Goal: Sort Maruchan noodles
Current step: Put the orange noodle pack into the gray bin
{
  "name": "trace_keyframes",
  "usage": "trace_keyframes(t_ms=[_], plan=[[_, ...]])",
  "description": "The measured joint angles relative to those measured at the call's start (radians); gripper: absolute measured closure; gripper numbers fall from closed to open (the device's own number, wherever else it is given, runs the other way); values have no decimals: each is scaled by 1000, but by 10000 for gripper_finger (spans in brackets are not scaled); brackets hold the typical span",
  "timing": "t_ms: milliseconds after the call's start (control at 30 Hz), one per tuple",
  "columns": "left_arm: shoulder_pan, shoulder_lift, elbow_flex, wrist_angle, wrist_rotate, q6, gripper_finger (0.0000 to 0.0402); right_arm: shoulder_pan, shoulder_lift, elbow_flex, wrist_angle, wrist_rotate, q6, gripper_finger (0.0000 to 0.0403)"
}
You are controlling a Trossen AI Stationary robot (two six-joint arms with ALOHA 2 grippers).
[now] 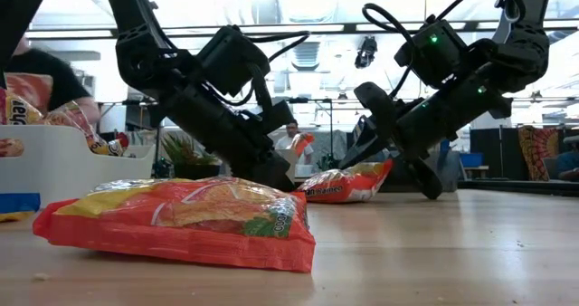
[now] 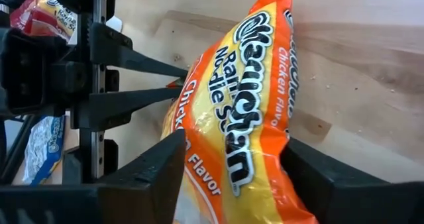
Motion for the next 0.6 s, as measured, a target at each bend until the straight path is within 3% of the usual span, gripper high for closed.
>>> trace_keyframes(t_ms=[600], plan=[[-3,-40,-2,-22,2,32,365,-12,-27,0,3,9,-6,361]])
